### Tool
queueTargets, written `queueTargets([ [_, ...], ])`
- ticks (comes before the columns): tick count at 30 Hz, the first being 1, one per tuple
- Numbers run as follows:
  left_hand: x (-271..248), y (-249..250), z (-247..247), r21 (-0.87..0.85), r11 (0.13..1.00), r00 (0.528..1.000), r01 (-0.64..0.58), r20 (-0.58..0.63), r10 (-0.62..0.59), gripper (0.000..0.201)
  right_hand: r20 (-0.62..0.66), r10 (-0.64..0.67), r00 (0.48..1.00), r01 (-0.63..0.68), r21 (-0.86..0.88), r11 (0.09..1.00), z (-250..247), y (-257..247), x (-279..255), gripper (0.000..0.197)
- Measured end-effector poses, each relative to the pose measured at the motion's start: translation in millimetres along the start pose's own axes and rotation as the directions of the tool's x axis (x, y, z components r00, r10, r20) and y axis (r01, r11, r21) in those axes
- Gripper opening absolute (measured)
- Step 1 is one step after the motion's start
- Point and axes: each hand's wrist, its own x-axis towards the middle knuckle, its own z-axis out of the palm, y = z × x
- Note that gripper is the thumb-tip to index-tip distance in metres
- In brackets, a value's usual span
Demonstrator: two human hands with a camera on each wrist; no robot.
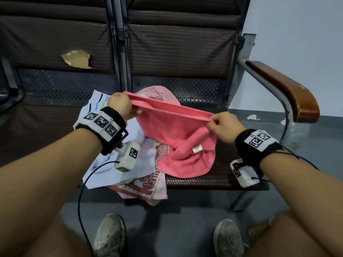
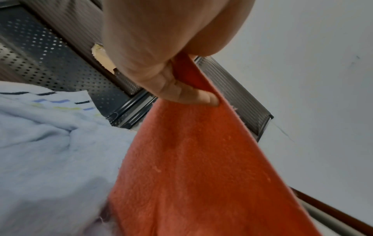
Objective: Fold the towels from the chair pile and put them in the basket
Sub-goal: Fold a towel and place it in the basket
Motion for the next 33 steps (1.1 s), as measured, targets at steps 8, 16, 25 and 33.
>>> queueTargets([
  [8, 3, -2, -10, -0.039, 0.999, 0.998, -0.033, 0.060, 0.035, 0.031, 0.086, 0.102, 0.991, -0.100, -0.028, 0.995, 2, 9, -2, 0.048],
  [16, 7, -2, -18, 0.107, 0.994, 0.992, 0.002, 0.125, -0.016, 0.033, 0.028, 0.125, 0.992, -0.127, 0.089, 0.988, -5, 19, -6, 0.047],
  [25, 4, -14, -30, 0.564, 0.746, 0.928, -0.354, 0.308, 0.208, 0.030, -0.030, 0.025, 0.999, -0.021, 0.141, 0.990, -20, 28, -13, 0.037],
  [33, -6, -1, -15, 0.459, 0.683, 0.820, -0.568, 0.251, 0.514, 0.016, -0.209, 0.051, 0.977, -0.047, 0.022, 0.999, -47, 4, -11, 0.030],
])
